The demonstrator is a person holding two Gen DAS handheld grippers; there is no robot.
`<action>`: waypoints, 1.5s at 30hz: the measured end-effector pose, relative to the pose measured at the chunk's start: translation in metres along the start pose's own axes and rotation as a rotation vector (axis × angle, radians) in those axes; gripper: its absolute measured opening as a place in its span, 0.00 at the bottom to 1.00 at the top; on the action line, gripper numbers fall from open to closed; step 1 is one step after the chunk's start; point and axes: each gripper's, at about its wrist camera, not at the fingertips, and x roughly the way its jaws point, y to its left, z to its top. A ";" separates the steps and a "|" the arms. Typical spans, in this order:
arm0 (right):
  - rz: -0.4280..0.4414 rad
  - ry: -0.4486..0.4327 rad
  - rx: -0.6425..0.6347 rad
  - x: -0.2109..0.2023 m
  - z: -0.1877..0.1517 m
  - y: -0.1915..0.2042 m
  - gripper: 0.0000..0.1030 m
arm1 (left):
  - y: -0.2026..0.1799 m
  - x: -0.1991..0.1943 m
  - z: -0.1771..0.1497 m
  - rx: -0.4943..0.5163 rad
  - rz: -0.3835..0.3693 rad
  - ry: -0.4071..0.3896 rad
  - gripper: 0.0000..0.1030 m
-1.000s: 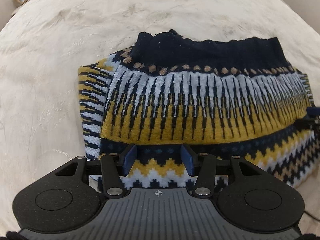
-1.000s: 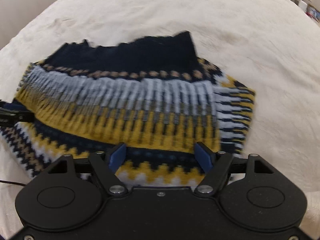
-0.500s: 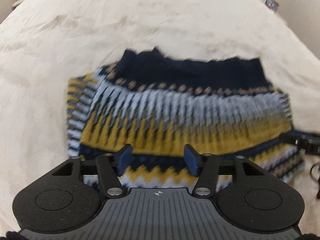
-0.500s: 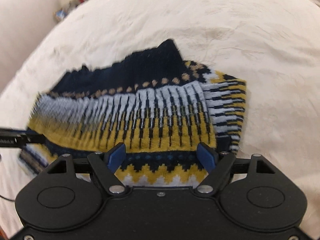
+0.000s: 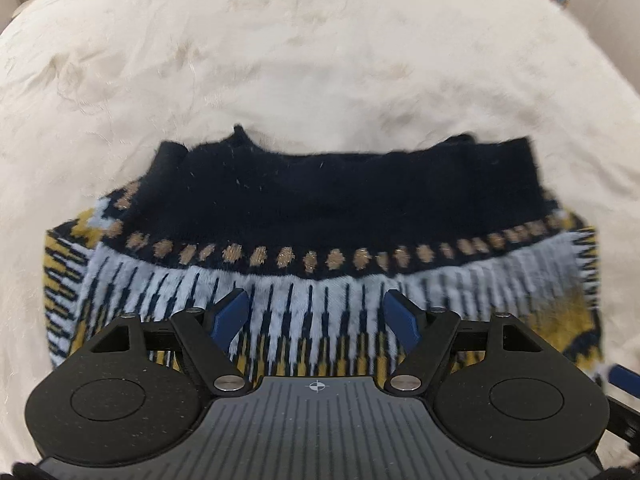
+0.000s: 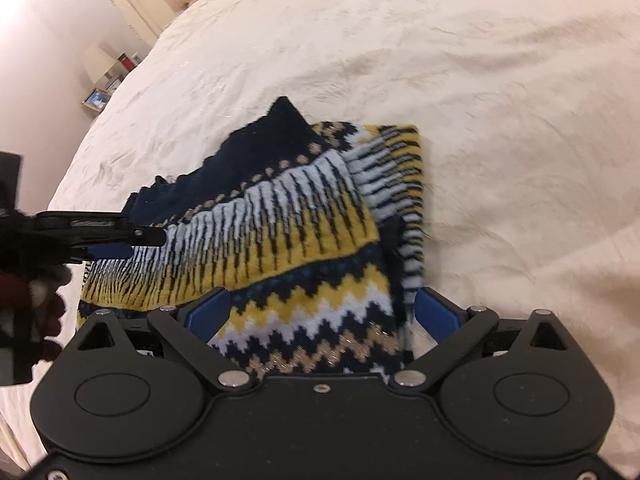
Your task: Fold small clothes
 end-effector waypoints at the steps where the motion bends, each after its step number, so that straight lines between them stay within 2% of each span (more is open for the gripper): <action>1: 0.001 0.001 0.006 0.000 0.000 -0.002 0.96 | -0.001 0.007 0.001 0.009 0.010 0.015 0.74; 8: 0.016 0.016 0.051 0.003 0.004 -0.019 0.97 | -0.011 0.037 0.005 0.040 0.045 0.052 1.00; 16: 0.119 0.102 0.161 0.030 0.019 -0.046 0.98 | -0.017 0.045 0.003 0.039 0.074 0.053 1.00; 18: 0.138 0.131 0.171 0.040 0.022 -0.048 1.00 | -0.017 0.044 0.003 0.043 0.067 0.048 1.00; 22: 0.156 0.153 0.166 0.053 0.026 -0.049 1.00 | -0.007 0.040 0.009 0.037 0.027 0.088 0.99; 25: 0.180 0.158 0.190 0.054 0.028 -0.053 1.00 | -0.001 0.024 0.009 0.018 0.008 0.088 0.92; 29: 0.213 0.156 0.196 0.052 0.026 -0.060 1.00 | -0.001 0.002 -0.014 -0.007 -0.018 0.083 0.89; 32: 0.214 0.165 0.184 0.051 0.027 -0.058 1.00 | -0.004 -0.003 -0.039 0.010 -0.008 0.101 0.89; 37: 0.273 0.188 0.167 0.054 0.029 -0.053 1.00 | -0.007 0.010 -0.065 0.050 0.029 0.122 0.91; 41: 0.291 0.196 0.159 0.062 0.034 -0.052 1.00 | -0.012 0.029 -0.061 0.055 0.036 0.153 1.00; 45: 0.336 0.201 0.198 0.071 0.041 -0.057 1.00 | -0.010 0.039 -0.052 0.049 0.047 0.168 1.00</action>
